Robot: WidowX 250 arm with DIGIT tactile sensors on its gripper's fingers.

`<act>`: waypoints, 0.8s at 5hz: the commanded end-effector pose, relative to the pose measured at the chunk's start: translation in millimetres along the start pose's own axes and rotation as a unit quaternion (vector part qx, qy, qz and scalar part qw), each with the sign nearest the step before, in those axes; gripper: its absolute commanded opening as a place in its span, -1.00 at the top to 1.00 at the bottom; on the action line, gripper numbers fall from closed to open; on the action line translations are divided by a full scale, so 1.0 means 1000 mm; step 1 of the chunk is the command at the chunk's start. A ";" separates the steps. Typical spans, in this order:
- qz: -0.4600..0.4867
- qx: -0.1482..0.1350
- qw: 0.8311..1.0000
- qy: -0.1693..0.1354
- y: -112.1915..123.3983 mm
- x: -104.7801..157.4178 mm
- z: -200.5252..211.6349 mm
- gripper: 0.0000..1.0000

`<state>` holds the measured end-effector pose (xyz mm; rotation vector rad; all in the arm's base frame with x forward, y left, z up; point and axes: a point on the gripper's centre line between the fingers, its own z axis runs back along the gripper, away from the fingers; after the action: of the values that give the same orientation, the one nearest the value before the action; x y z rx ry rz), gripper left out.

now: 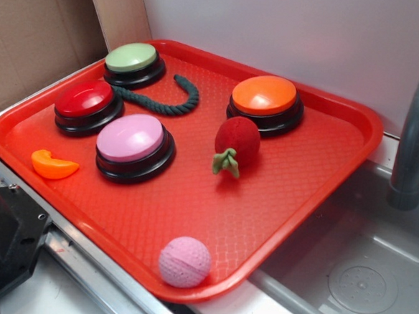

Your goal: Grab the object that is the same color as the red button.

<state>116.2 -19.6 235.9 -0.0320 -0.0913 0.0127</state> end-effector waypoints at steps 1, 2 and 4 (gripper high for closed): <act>0.000 0.000 1.000 0.000 0.000 0.000 0.000 -1.00; -0.003 -0.008 1.000 -0.010 -0.004 0.012 -0.004 -1.00; 0.020 -0.007 0.999 -0.040 -0.018 0.046 -0.018 -1.00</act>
<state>161.5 -37.3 212.6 -0.0378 -0.1281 0.0596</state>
